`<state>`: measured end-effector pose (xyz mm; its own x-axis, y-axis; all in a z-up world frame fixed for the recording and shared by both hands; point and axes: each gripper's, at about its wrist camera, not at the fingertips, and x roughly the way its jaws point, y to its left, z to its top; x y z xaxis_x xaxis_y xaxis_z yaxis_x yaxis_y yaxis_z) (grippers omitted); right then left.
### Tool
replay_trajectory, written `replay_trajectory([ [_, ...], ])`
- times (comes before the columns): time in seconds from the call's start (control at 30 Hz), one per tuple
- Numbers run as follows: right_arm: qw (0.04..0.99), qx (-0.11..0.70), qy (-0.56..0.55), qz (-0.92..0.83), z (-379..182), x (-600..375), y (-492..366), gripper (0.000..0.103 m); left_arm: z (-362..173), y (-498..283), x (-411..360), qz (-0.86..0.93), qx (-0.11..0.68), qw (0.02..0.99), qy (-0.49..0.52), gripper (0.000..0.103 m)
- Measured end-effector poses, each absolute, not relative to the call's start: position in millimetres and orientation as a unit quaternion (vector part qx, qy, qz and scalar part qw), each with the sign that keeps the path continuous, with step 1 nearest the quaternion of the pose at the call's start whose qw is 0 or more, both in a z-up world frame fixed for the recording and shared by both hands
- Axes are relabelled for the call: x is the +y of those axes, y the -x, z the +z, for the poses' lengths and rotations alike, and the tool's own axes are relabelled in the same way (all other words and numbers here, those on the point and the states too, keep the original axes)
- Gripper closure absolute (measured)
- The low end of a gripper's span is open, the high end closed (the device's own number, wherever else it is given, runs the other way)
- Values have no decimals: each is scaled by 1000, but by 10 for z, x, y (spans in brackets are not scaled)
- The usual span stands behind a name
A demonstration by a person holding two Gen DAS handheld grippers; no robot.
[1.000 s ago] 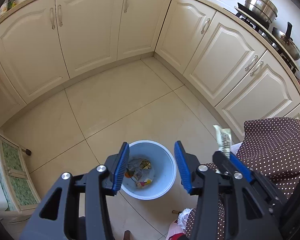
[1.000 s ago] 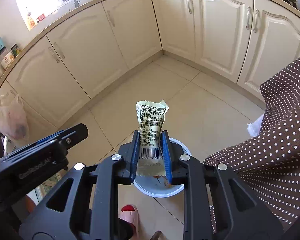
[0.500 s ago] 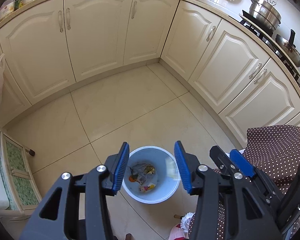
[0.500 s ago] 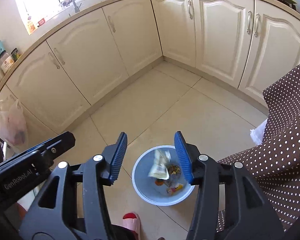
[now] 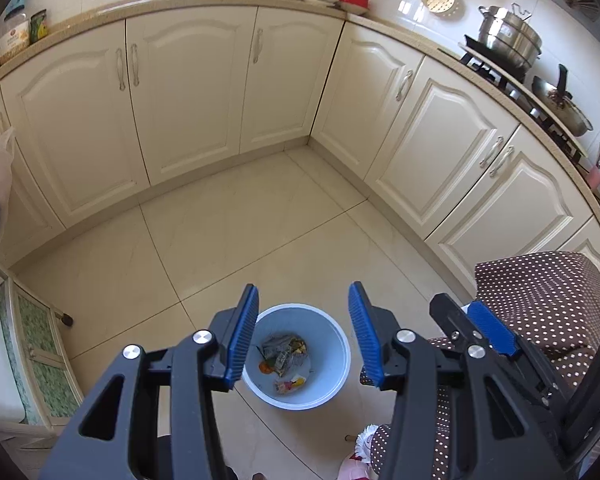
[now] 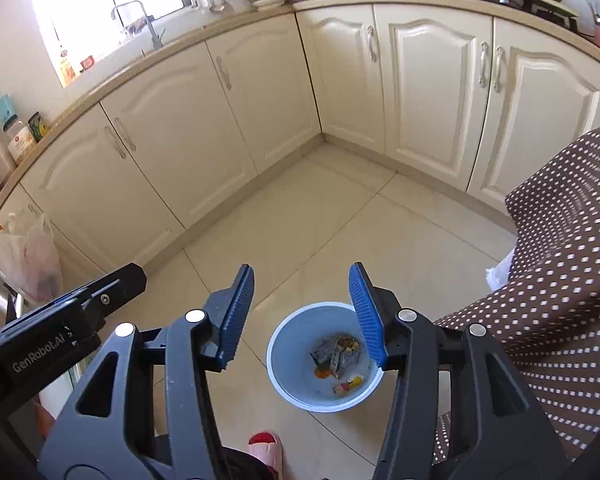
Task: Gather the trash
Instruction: 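Move both tools back to the table toward the remaining trash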
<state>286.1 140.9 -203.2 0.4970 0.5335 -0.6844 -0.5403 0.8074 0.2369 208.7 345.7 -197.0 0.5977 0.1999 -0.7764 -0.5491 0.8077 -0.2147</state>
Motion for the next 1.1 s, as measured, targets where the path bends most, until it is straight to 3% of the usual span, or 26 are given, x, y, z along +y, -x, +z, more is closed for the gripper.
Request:
replay_trajectory([
  [0.3,895,353,-24,273,-1616,724,-2723,51,-1580,-2006,2947,182,368,890,198,55],
  [0.67,946,291,-72,125,-1135,-1067,-2489,47,-1229,-2199,1497,58,358,922,133,48],
  [1.1,946,291,-142,-18,-1233,-2722,-2409,46,-1301,-2672,-80,-83,392,914,57,46],
])
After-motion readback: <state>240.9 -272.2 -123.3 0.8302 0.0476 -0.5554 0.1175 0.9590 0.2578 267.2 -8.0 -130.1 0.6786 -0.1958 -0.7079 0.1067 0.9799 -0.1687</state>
